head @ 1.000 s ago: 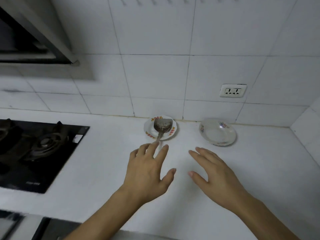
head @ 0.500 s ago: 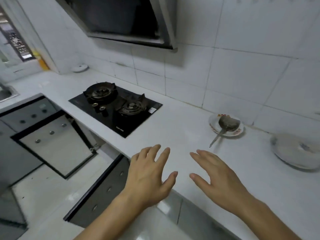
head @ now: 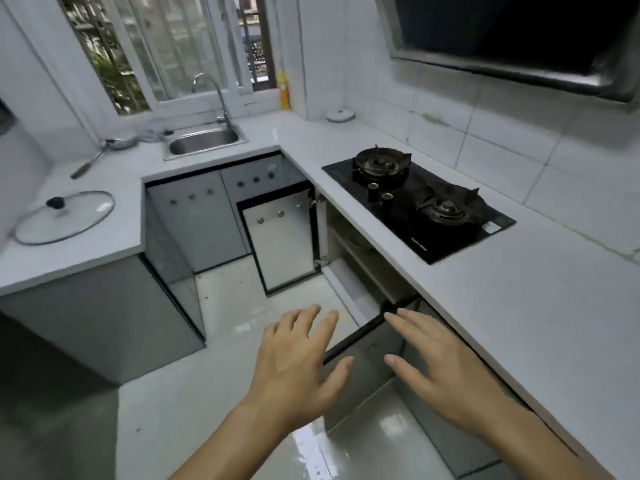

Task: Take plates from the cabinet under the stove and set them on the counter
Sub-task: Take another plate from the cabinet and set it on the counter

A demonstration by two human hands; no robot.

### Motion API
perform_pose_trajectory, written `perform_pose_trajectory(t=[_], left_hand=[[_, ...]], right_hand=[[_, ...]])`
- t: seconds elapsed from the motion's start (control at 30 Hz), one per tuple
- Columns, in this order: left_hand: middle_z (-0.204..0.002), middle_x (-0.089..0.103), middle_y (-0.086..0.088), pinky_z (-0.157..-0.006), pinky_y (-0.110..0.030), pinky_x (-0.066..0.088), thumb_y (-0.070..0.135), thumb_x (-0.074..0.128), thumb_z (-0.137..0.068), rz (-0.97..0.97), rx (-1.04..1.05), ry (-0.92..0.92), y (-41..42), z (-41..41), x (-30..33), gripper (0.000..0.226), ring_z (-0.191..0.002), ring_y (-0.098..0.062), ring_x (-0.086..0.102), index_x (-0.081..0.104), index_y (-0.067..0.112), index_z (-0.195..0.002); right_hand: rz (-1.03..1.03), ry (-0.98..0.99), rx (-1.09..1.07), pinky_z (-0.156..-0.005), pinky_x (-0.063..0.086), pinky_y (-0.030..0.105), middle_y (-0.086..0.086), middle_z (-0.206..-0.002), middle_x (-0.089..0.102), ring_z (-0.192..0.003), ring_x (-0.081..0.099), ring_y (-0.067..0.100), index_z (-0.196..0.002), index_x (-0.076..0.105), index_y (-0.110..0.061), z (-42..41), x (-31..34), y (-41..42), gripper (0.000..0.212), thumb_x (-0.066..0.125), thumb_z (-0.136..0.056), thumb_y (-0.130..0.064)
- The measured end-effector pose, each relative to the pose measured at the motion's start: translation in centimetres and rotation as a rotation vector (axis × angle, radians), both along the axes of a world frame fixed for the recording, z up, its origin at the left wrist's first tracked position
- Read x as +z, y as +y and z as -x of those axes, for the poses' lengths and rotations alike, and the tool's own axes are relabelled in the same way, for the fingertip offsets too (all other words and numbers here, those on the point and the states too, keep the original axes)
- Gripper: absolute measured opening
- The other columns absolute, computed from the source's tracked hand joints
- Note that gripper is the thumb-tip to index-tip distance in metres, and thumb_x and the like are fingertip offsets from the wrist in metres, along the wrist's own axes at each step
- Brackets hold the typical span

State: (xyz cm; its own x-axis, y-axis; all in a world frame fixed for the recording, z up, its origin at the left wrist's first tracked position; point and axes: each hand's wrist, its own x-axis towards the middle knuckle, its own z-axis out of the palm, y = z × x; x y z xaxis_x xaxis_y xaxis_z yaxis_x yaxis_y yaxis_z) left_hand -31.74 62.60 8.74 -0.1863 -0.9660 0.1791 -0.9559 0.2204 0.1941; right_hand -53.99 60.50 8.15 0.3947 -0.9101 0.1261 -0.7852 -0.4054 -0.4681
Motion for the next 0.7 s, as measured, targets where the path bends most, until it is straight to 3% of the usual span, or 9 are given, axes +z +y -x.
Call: perform_pose_trajectory(t=[0.3,0.53,0.7], left_hand=[[-0.128,0.062,-0.009,-0.086,-0.045,0.050,0.057,0.047,-0.080,-0.009,0.198,0.007,-1.4,-11.3,-0.9,0.063,-0.113,-0.029,0.057,0.053,0.020,-0.131],[-0.126,0.062,-0.006,-0.088,-0.043,0.048,0.056,0.050,-0.079,-0.027,0.257,-0.023,-7.3,-18.3,-1.9,0.060,-0.113,-0.028,0.057,0.055,0.021,-0.128],[-0.120,0.065,-0.005,-0.081,-0.041,0.051,0.054,0.053,-0.077,-0.040,0.282,-0.036,-12.5,-22.3,-1.4,0.058,-0.106,-0.027,0.060,0.059,0.020,-0.124]], right_hand=[[-0.005,0.067,0.162,-0.110,0.022,0.022,-0.012,-0.151,0.032,-0.139,0.022,0.003,-0.143,0.028,-0.036,-12.2,-0.9,-5.2,0.060,0.044,-0.089,-0.054],[0.010,0.073,0.245,-0.110,0.017,0.020,-0.011,-0.151,0.032,-0.140,0.023,0.005,-0.144,0.027,-0.036,-19.3,-2.1,-13.4,0.059,0.042,-0.090,-0.054],[0.031,0.105,0.300,-0.114,0.017,0.023,-0.009,-0.152,0.032,-0.141,0.021,0.007,-0.144,0.028,-0.033,-23.0,-2.0,-19.3,0.058,0.039,-0.091,-0.054]])
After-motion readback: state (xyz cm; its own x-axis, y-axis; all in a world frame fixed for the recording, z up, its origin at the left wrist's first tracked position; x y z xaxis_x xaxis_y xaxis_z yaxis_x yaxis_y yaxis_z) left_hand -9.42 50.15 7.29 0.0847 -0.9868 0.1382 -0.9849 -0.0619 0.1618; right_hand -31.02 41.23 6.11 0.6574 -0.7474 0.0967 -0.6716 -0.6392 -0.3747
